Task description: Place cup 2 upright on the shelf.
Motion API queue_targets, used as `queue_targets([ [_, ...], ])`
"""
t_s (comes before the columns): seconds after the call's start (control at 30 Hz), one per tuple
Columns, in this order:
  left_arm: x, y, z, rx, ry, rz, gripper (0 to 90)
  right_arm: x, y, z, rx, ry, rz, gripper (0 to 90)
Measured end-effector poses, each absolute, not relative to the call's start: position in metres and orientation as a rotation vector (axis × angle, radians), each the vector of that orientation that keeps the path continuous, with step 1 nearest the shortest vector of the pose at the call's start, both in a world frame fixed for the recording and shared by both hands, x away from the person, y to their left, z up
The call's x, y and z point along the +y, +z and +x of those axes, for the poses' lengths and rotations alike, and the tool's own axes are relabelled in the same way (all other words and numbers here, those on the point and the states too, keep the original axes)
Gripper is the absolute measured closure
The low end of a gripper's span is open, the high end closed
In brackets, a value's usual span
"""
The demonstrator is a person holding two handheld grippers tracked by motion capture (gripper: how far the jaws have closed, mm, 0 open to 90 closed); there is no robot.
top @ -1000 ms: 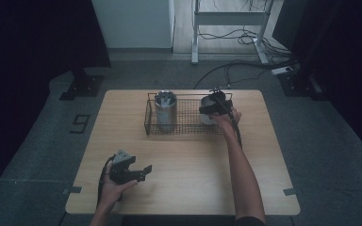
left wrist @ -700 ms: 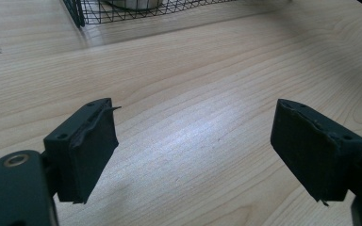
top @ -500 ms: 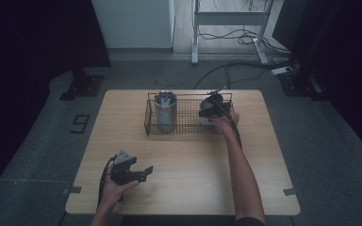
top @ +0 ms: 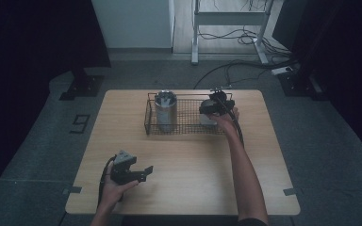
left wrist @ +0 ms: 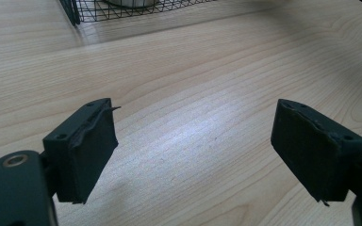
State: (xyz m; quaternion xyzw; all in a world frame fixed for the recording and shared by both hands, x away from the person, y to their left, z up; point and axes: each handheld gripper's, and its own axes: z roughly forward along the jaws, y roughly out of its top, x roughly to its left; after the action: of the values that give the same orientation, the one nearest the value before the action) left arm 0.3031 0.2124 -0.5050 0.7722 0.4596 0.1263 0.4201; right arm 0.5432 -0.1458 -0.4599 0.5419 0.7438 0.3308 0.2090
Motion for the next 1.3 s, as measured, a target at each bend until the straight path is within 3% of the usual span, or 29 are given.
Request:
queue_targets([
  [0.67,0.214,-0.507,0.304,1.171,0.327,1.937,14.8,-0.155,-0.432,0.512,1.984,1.119,1.464,1.0],
  [1.3,0.220,-0.506,0.304,1.188,0.343,1.922,14.9,-0.177,-0.428,0.470,1.928,1.238,1.392,10.0],
])
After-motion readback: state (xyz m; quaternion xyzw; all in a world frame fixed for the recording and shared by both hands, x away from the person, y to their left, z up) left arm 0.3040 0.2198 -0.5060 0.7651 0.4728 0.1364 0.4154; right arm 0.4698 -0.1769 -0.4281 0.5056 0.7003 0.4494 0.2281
